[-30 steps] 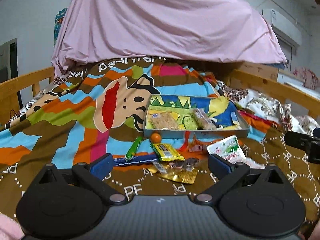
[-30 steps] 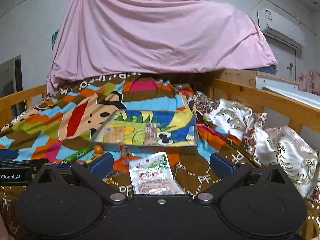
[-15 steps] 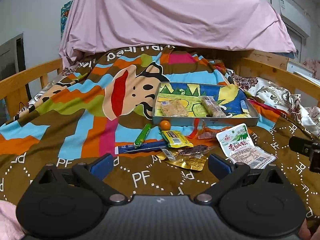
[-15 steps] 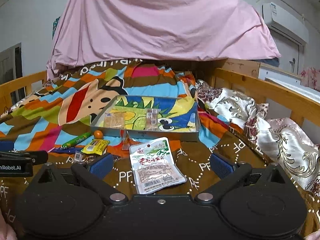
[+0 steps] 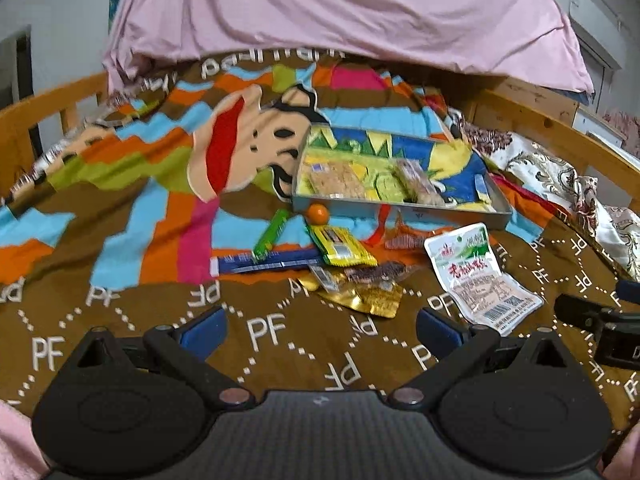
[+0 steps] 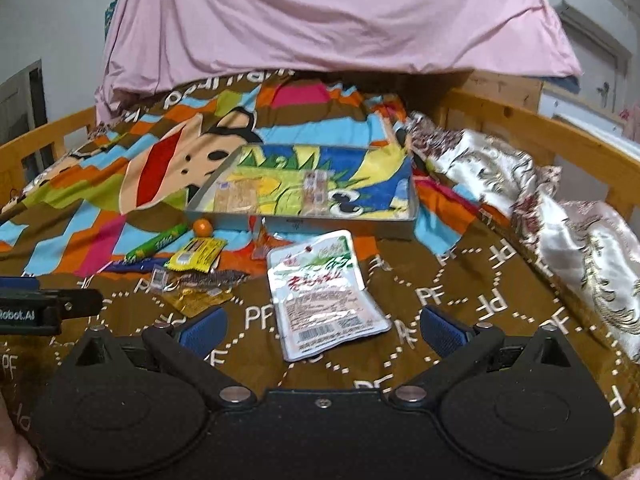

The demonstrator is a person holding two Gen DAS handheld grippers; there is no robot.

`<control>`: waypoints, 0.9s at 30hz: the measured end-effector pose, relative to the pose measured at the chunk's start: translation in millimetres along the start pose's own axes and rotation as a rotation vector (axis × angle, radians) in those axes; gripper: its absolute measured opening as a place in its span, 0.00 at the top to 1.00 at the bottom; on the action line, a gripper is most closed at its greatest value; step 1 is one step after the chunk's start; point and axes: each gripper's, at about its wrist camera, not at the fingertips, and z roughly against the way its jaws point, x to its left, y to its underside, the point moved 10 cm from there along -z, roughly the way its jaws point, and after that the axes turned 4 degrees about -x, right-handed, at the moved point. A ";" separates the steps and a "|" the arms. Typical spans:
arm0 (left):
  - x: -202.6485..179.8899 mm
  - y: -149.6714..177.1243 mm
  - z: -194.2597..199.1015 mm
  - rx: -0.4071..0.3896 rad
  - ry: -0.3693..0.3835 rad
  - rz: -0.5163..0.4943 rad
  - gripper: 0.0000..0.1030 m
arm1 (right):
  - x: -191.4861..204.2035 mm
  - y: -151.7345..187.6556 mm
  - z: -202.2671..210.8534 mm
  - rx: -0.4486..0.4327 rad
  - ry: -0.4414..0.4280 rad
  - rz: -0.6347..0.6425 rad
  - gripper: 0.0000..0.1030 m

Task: Organize snacks
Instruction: 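Lift both open tools up and back from the tin tray, then lower right tool onto the white spicy snack pack and close it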

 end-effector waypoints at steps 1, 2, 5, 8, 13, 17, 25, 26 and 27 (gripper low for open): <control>0.6 0.8 -2.6 0.015 0.008 0.009 0.00 | 1.3 0.6 -2.6 0.012 -0.014 0.001 0.01; 1.6 1.4 -4.8 0.029 0.014 0.016 0.00 | 2.3 1.1 -4.8 0.024 -0.027 0.000 0.01; 2.4 1.6 -11.3 0.063 0.039 0.034 0.00 | 2.8 1.6 -13.8 0.060 -0.060 -0.001 0.01; 1.0 -3.1 -19.6 0.087 0.078 0.024 0.00 | 1.1 2.9 -28.2 0.103 -0.083 0.001 0.01; -3.7 -17.3 -37.9 0.105 0.168 -0.027 0.00 | -5.9 1.3 -52.3 0.128 -0.108 0.015 0.01; -4.0 -24.9 -58.8 0.124 0.210 -0.067 0.00 | -13.5 -2.4 -76.0 0.141 -0.120 0.041 0.01; -14.7 -18.3 -111.6 0.238 0.318 -0.155 0.00 | -16.6 -2.0 -126.8 0.192 -0.162 0.046 0.01; -16.1 -16.4 -116.4 0.242 0.319 -0.184 0.00 | -16.3 -1.0 -132.4 0.201 -0.169 0.040 0.01; -17.3 -15.0 -121.5 0.242 0.319 -0.214 0.00 | -15.9 -0.2 -136.5 0.205 -0.173 0.037 0.01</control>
